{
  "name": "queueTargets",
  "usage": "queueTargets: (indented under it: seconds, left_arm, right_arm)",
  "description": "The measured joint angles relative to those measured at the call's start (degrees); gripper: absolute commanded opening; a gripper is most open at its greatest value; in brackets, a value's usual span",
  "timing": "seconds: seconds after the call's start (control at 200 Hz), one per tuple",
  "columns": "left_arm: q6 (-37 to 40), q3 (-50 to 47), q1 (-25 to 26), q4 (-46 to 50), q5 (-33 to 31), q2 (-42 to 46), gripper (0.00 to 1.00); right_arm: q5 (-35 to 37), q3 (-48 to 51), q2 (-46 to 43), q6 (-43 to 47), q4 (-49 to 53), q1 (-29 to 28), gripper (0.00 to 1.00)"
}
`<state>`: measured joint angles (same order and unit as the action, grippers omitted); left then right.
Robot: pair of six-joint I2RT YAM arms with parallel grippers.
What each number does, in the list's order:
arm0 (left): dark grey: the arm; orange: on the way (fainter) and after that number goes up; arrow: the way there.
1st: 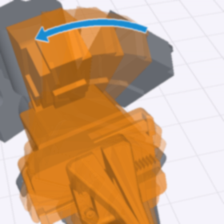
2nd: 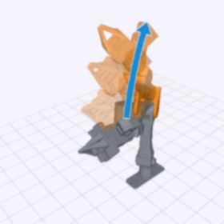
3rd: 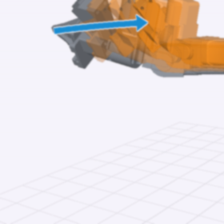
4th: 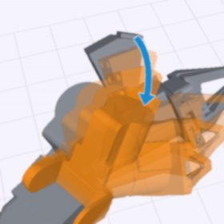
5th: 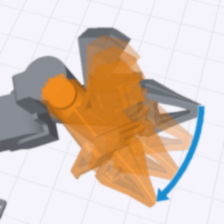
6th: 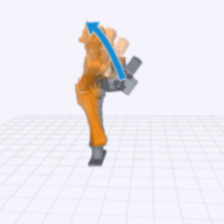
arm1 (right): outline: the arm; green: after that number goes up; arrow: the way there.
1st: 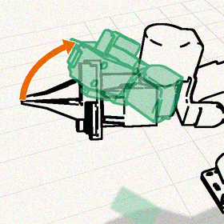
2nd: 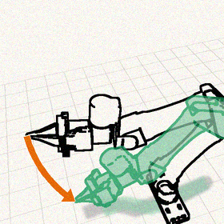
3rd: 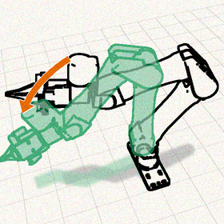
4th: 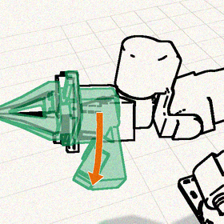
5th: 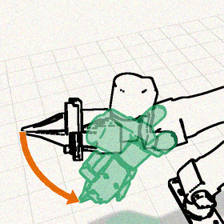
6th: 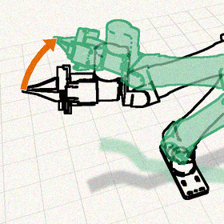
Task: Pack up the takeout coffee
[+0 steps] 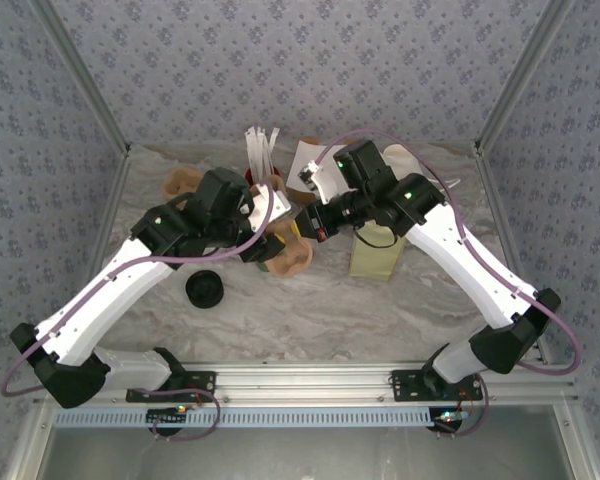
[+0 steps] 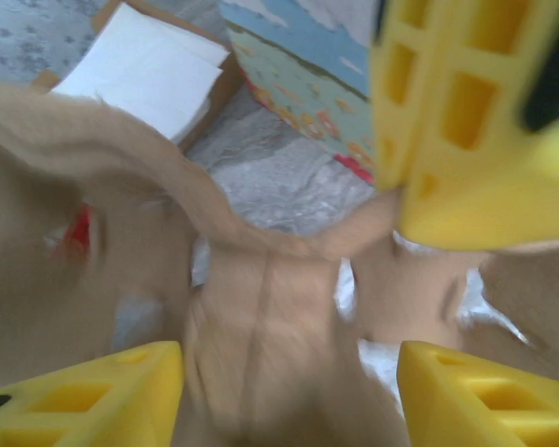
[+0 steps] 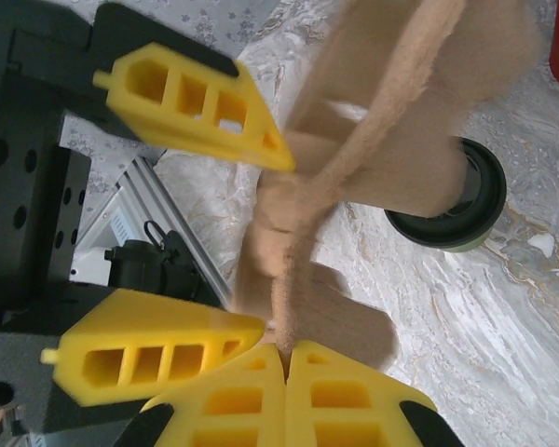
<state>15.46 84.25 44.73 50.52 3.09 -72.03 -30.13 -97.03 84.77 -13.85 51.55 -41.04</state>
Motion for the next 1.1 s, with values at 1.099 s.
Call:
queueTargets:
  seconds: [1.099]
  left_arm:
    - [-2.1, -1.2, 0.0, -2.2, -2.0, -0.5, 0.64]
  right_arm:
    - [-2.6, 0.0, 0.0, 1.2, -2.0, 1.2, 0.05]
